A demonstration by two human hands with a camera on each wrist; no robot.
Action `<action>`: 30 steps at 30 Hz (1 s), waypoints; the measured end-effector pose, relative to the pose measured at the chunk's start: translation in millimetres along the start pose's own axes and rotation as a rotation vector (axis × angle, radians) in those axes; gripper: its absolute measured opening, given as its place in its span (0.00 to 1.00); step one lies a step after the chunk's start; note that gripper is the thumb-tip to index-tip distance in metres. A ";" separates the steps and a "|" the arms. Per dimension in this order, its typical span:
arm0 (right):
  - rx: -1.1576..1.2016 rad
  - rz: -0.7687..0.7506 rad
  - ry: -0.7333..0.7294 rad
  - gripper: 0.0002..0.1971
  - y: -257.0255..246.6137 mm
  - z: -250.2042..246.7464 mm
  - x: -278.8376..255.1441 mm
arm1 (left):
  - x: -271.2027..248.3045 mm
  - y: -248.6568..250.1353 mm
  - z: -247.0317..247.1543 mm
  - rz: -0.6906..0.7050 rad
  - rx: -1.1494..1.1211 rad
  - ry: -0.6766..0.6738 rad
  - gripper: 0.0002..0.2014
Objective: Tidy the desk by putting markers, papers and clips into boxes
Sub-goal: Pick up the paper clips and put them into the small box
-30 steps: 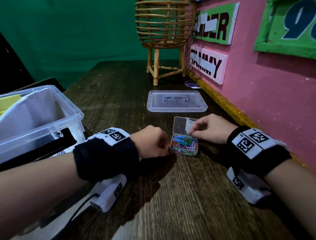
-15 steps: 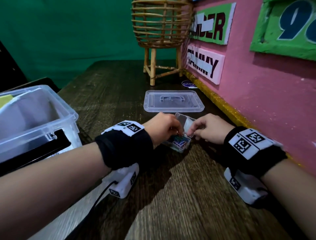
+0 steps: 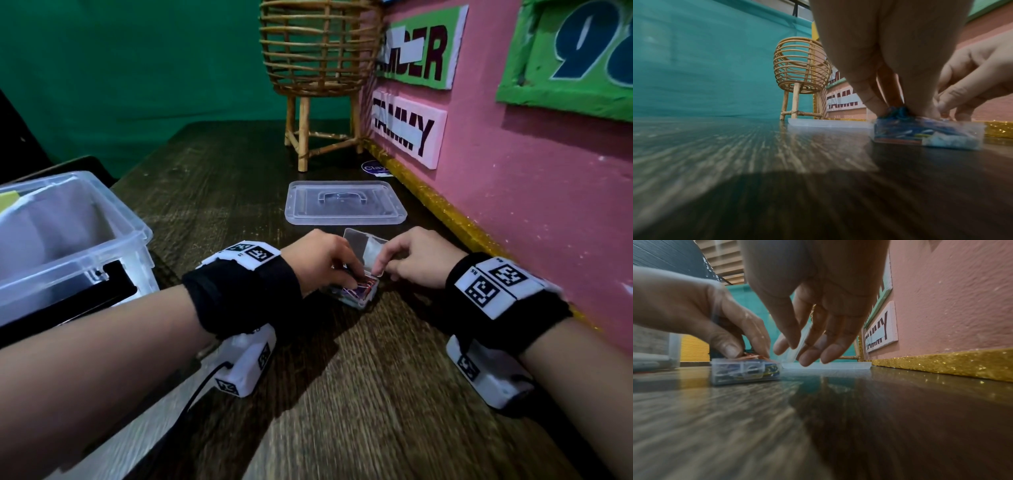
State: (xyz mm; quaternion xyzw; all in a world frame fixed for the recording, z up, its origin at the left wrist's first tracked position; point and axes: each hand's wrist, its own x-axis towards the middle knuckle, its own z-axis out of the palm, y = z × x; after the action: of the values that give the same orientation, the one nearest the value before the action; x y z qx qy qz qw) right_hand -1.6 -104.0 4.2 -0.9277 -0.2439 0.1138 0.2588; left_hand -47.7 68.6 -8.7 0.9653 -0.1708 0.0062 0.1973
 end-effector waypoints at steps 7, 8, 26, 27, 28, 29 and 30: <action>0.006 0.003 0.003 0.17 0.7 -0.2 0.0 | 0.2 5.7 -2.1 0.015 0.029 -0.006 0.12; 0.011 0.000 0.007 0.15 0.9 0.0 -0.1 | -0.5 6.2 -2.6 -0.001 0.041 0.001 0.12; 0.113 -0.082 0.100 0.16 4.2 1.9 4.1 | -3.7 5.3 -2.8 -0.182 0.119 0.154 0.09; 0.131 -0.089 0.112 0.15 3.9 2.2 4.2 | -3.5 4.6 -3.3 -0.195 0.121 0.215 0.10; 0.147 -0.103 0.124 0.14 3.6 2.6 4.6 | -3.7 4.0 -3.8 -0.201 0.125 0.260 0.11; 0.158 -0.120 0.138 0.13 3.3 2.8 4.7 | -3.6 3.8 -4.1 -0.205 0.130 0.279 0.13; 0.164 -0.136 0.150 0.12 3.0 3.0 4.7 | -3.9 3.8 -4.2 -0.207 0.131 0.276 0.16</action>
State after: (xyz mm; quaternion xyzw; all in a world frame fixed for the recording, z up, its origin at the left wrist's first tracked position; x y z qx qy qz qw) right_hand 2.6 -102.5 -0.3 -0.8906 -0.2758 0.0459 0.3586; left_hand -52.4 68.2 -3.7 0.9785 -0.0413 0.1296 0.1553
